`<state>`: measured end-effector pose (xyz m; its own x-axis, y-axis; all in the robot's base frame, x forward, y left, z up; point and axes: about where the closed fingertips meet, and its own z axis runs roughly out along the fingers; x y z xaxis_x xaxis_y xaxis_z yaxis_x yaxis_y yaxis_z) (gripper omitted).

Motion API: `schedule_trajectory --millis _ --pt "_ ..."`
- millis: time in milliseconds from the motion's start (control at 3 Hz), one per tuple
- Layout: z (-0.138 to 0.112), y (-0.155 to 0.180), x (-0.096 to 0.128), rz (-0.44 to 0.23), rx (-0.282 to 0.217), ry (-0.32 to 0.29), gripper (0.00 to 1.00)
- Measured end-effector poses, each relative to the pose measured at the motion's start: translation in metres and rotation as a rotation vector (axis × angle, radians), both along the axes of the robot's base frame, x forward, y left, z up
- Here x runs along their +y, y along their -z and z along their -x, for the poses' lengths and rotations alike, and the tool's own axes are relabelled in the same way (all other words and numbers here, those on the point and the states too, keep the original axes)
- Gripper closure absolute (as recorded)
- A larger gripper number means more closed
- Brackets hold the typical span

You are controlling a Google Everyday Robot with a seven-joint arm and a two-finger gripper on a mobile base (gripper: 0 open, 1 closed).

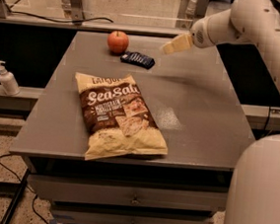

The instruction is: Move rxbar blueberry near apple

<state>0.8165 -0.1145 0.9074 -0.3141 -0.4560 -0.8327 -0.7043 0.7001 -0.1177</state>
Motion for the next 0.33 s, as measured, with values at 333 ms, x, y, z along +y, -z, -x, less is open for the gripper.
schedule_trajectory --millis 333 --pt "-0.0006 -0.0009 -0.0157 -0.003 -0.011 0.026 0.00"
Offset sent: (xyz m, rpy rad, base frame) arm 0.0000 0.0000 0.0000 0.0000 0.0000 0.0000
